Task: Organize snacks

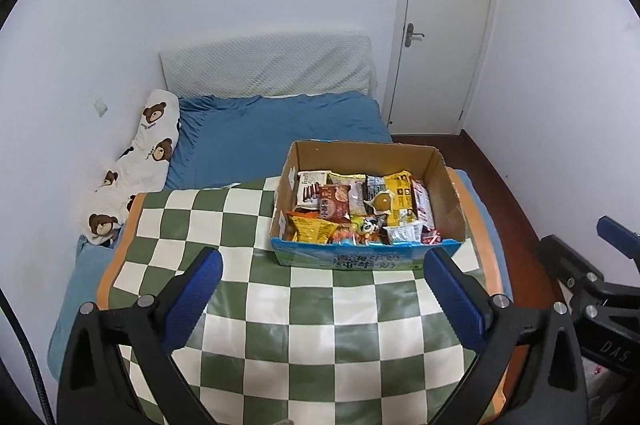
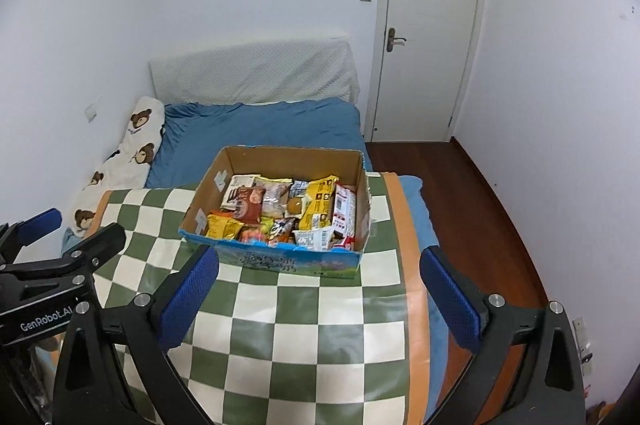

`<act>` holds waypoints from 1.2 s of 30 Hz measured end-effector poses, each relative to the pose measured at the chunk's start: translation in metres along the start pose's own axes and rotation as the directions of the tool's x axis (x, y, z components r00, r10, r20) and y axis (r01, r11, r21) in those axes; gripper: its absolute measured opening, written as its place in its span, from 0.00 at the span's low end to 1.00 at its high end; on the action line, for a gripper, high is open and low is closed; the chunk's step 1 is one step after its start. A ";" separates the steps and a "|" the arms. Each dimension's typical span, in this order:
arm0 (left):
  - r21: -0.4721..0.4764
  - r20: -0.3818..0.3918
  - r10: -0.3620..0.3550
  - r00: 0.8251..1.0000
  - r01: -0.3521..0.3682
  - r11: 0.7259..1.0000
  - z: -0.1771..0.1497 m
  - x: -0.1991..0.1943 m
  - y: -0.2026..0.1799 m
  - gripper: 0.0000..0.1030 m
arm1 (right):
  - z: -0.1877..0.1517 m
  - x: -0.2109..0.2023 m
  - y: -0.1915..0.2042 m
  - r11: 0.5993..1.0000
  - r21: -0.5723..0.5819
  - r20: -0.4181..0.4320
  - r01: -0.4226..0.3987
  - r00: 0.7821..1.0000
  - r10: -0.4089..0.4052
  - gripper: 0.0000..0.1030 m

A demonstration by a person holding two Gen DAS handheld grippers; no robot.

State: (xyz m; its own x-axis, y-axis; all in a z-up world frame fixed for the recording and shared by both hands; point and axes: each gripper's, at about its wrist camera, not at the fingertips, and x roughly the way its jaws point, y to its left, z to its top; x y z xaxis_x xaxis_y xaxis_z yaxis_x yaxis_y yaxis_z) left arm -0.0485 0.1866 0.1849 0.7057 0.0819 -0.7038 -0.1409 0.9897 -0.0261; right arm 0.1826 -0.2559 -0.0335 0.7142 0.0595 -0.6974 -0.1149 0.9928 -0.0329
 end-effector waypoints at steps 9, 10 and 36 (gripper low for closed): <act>0.017 0.004 0.040 0.999 -0.040 0.999 0.020 0.033 -0.003 1.00 | 0.017 0.042 -0.009 0.998 0.035 -0.011 0.043 0.999 -0.043 0.99; 0.020 0.006 0.047 0.999 -0.047 0.999 0.022 0.036 -0.004 1.00 | 0.019 0.047 -0.010 0.998 0.038 -0.013 0.049 0.999 -0.049 0.99; 0.037 -0.042 0.016 0.999 -0.015 0.999 0.028 0.064 -0.017 1.00 | 0.023 0.078 -0.019 0.996 0.064 -0.047 0.070 0.997 -0.067 1.00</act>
State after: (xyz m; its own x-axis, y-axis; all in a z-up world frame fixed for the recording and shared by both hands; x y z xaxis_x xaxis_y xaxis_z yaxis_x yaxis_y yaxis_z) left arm 0.0182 0.1780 0.1604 0.6736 0.0929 -0.7333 -0.1255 0.9920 0.0104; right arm 0.2563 -0.2679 -0.0706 0.6874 -0.0122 -0.7262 -0.0203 0.9991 -0.0360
